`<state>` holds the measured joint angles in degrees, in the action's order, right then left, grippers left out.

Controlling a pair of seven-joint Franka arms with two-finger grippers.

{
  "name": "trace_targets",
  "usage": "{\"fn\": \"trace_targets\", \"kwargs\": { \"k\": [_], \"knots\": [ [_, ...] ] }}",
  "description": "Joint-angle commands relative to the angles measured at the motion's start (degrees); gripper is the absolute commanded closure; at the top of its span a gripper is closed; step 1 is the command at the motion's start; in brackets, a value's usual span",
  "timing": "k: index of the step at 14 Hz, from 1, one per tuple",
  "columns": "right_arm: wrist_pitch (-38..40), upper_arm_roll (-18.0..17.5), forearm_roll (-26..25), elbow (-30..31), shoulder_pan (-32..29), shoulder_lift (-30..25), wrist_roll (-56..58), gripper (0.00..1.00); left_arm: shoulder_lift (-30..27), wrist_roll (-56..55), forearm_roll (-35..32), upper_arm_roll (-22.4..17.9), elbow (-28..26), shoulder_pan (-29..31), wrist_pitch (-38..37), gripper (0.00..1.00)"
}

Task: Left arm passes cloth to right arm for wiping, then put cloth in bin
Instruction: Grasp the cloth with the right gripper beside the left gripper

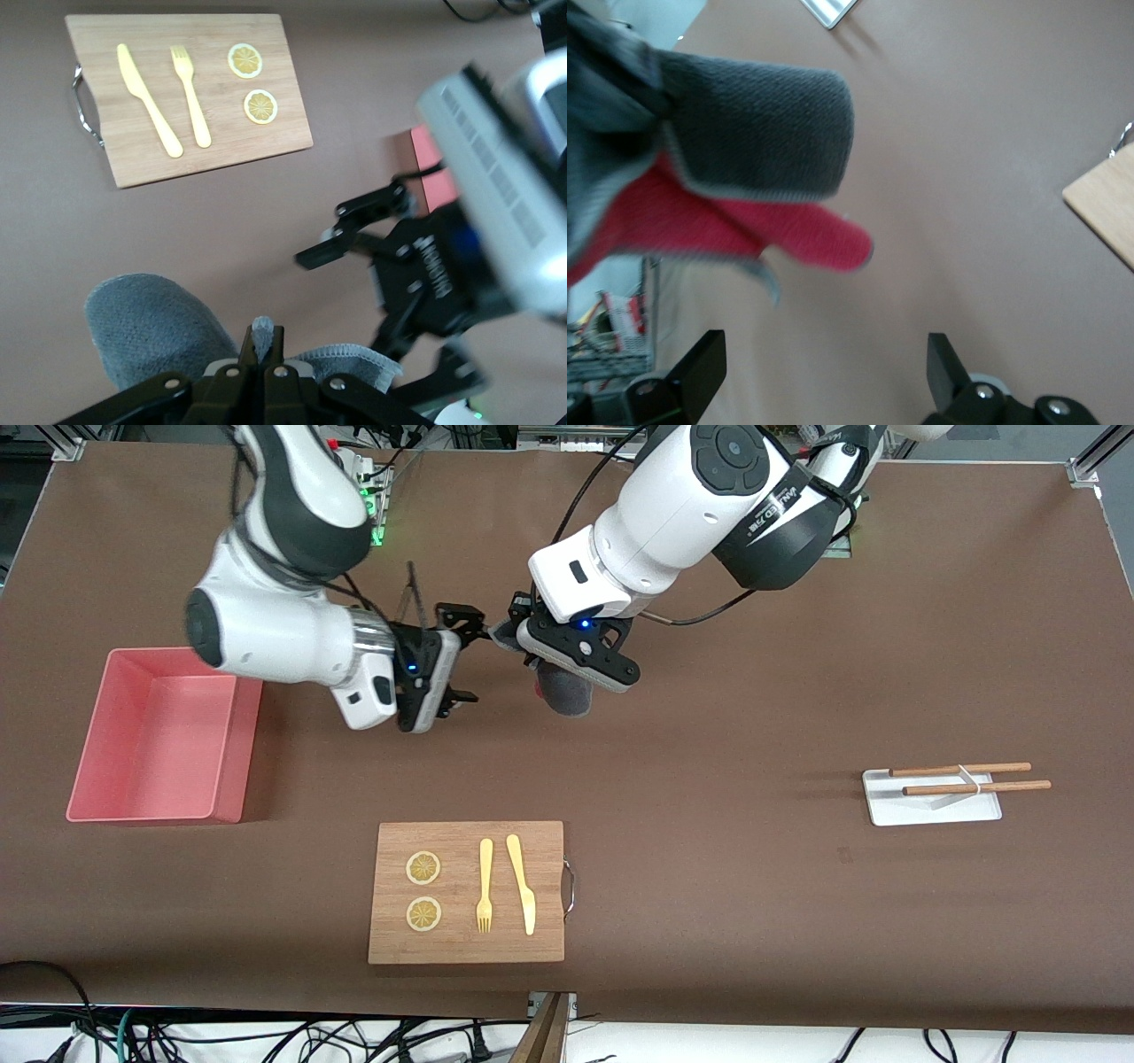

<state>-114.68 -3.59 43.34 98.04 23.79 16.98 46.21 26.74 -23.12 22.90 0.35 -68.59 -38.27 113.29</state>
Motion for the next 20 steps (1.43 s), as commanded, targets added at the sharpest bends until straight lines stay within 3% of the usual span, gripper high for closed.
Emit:
{"fn": "trace_targets", "kwargs": {
  "k": [1, 5, 17, 18, 19, 20],
  "knots": [
    [-5.72, -0.54, 5.07, 8.11, 0.56, -4.22, 5.45, 0.00, -0.11, -7.00, 1.10, -0.53, 1.00, -0.40, 0.35, 1.00],
    [-10.29, -2.83, 8.34, 15.68, 0.56, -8.97, 6.44, 0.00, -0.11, -7.99, 1.01, -0.53, 1.00, -0.41, 0.35, 1.00],
    [-20.49, -3.88, 16.16, 14.55, 6.00, -6.08, 5.38, 0.01, -0.11, -13.09, 0.57, -0.53, 1.44, -1.28, 0.44, 1.00],
    [-21.72, -3.88, 16.77, 14.55, 6.27, -5.65, 5.38, 0.08, -0.11, -13.00, 0.57, -0.53, 1.44, -1.37, 0.44, 1.00],
    [-21.99, -3.88, 16.78, 14.46, 6.27, -5.64, 5.38, 0.25, -0.11, -13.00, 0.57, -0.53, 1.44, -1.37, 0.44, 1.00],
    [-21.99, -3.88, 16.78, 14.46, 6.27, -5.64, 5.47, 0.51, -0.11, -13.00, 0.48, -0.53, 1.35, -1.37, 0.44, 1.00]
  ]
}}
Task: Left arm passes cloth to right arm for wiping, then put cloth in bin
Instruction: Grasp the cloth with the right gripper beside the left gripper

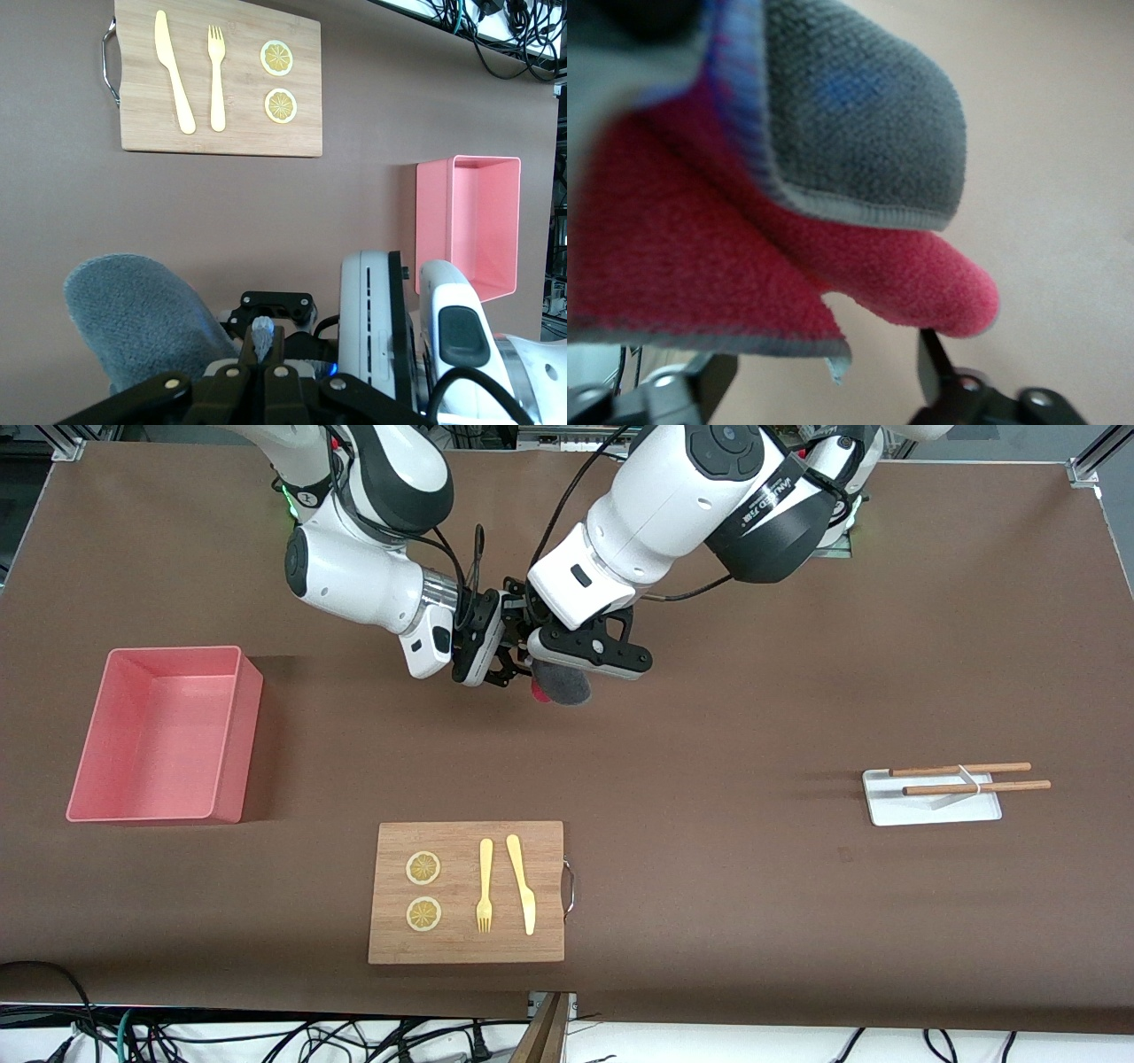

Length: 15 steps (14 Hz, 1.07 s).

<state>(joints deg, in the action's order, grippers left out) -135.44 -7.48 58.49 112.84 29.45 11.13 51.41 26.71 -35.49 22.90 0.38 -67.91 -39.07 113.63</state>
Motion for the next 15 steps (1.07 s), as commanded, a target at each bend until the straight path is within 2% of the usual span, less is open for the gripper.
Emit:
{"fn": "trace_targets", "kwargs": {
  "k": [1, 2, 3, 10, 15],
  "knots": [
    [-1.23, 0.01, 1.62, -0.42, 0.52, 0.21, 0.27, 0.73, -0.08, -0.55, 0.48, -0.55, 0.67, -0.57, 0.10, 1.00],
    [-1.32, 0.01, 1.71, -0.60, 0.43, 0.12, 0.27, 0.90, -0.08, -0.64, 0.48, -0.55, 0.67, -0.57, 0.10, 1.00],
    [-1.32, 0.09, 1.63, -0.77, 0.43, 0.12, 0.44, 0.99, -0.08, -0.55, 0.48, -0.55, 0.76, -0.57, 0.10, 1.00],
    [-0.27, 0.53, 1.01, -1.57, -0.10, -1.10, 0.00, 1.00, -0.08, -0.55, 0.57, -0.55, 0.67, -0.57, 0.72, 1.00],
    [8.33, 2.73, -1.89, -1.48, -3.43, -3.30, 0.00, 1.00, -0.08, -0.55, 0.48, -0.55, 0.67, -0.65, 1.25, 1.00]
  ]
}}
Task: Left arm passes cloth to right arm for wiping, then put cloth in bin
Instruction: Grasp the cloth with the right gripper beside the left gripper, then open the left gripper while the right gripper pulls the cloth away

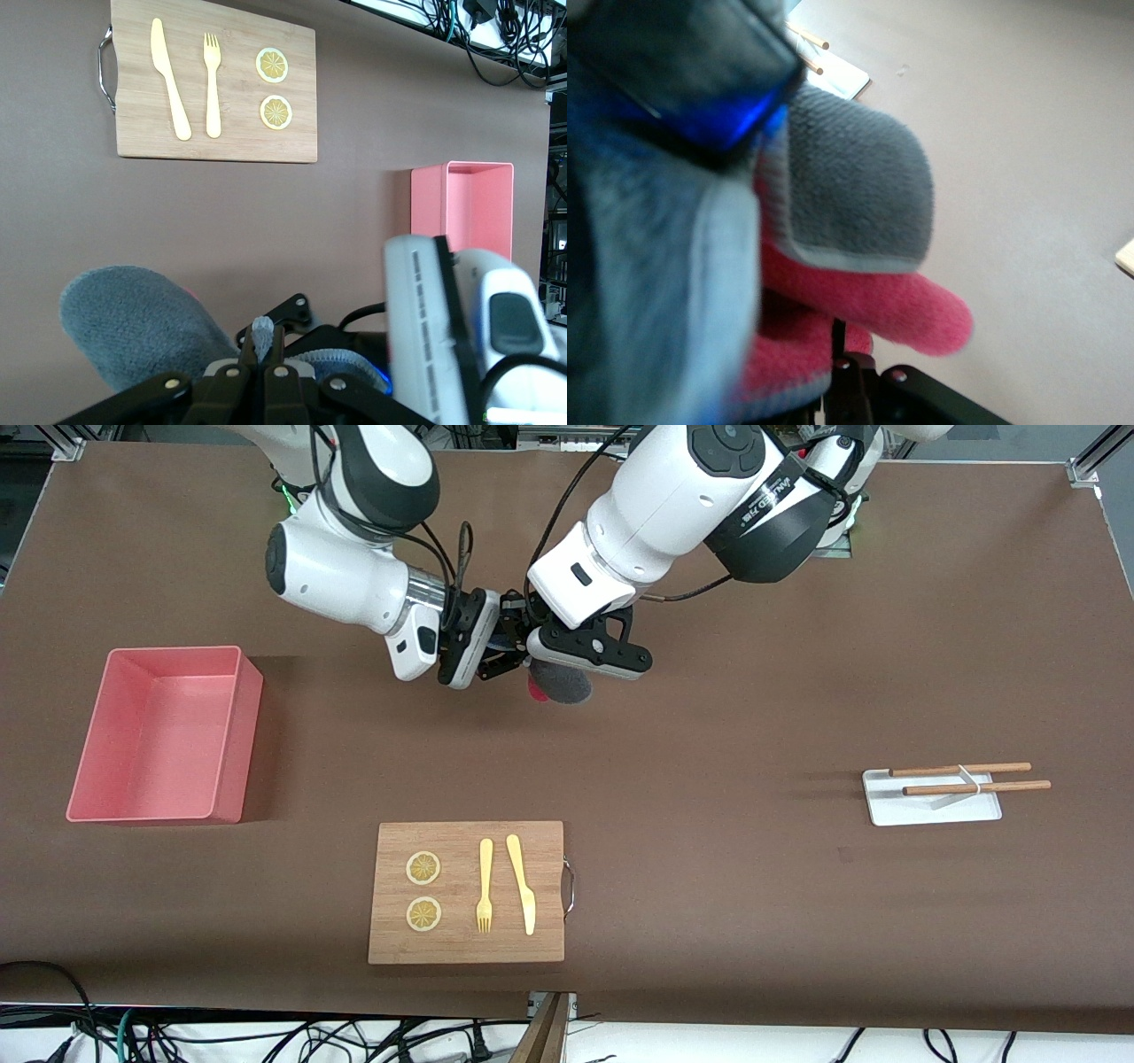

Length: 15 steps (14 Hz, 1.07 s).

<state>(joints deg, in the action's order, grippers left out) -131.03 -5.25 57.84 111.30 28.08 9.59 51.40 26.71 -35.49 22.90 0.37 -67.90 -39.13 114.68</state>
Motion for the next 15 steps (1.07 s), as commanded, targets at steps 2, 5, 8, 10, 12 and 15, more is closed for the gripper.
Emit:
{"fn": "trace_targets", "kwargs": {
  "k": [2, 5, 8, 10, 12, 15],
  "knots": [
    [6.04, 1.46, -2.90, 0.06, -2.41, -2.29, 0.02, 1.00, -0.08, -0.55, 0.57, -0.55, 0.67, -0.51, 0.19, 1.00],
    [7.02, 1.73, -4.05, 0.06, -3.03, -2.30, 0.19, 1.00, -0.08, -0.72, 0.48, -0.55, 0.58, -0.51, 0.19, 1.00],
    [7.02, 1.82, -5.10, 0.06, -3.03, -2.30, 0.19, 1.00, -0.17, -0.28, -2.23, -0.55, 0.31, -0.51, 0.19, 0.00],
    [7.98, 2.43, -5.28, 0.15, -3.03, -2.30, 0.19, 1.00, -0.17, -0.37, -2.33, -0.55, 0.23, -0.86, 0.19, 0.00],
    [9.04, 3.22, -6.33, 0.15, -3.03, -2.56, 0.02, 1.00, -0.17, -0.28, -2.33, -0.55, 0.32, -0.86, 0.19, 0.00],
    [10.09, 4.19, -10.01, 0.58, -3.64, -2.91, 0.19, 1.00, -0.26, -0.37, -2.33, -0.55, 0.32, -0.86, 0.19, 0.00]
  ]
}}
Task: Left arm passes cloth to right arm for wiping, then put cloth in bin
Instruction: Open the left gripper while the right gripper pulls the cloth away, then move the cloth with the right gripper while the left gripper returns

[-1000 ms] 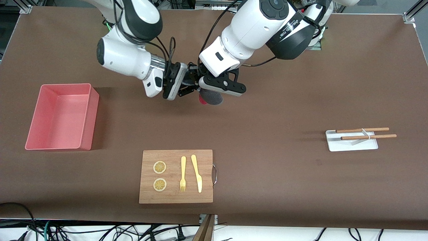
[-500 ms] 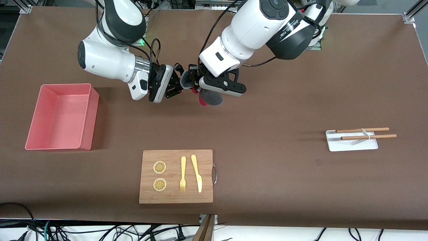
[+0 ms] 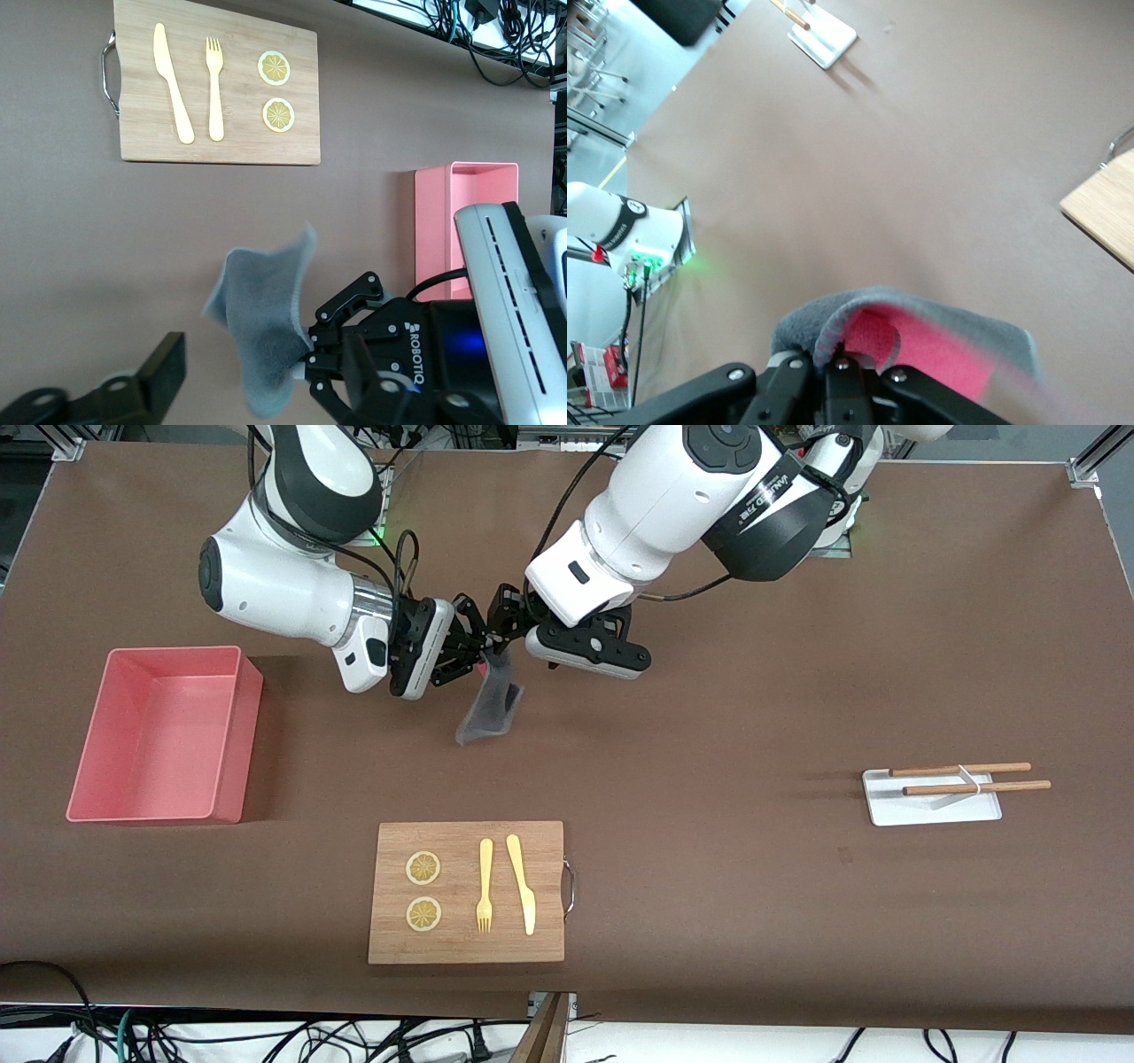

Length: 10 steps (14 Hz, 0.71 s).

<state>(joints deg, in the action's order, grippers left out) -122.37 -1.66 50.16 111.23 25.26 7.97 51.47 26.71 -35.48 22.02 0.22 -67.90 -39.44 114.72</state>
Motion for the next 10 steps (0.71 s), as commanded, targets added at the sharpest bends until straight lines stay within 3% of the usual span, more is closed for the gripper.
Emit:
{"fn": "trace_targets", "kwargs": {
  "k": [1, 6, 10],
  "knots": [
    [2.66, 0.78, -3.57, 0.66, -1.61, -1.47, 0.04, 1.00, -0.26, -0.29, -1.54, -0.40, 0.32, -0.55, 0.15, 0.00],
    [10.30, 5.17, -13.24, 0.57, -4.16, -3.13, 0.04, 1.00, -1.39, -0.55, -4.33, -1.19, -0.65, 1.99, -2.47, 0.00],
    [11.81, 5.18, -20.17, 0.48, -7.58, -2.88, -0.05, 1.00, -1.58, -0.46, -14.09, -1.27, -0.83, 4.63, -15.20, 0.00]
  ]
}}
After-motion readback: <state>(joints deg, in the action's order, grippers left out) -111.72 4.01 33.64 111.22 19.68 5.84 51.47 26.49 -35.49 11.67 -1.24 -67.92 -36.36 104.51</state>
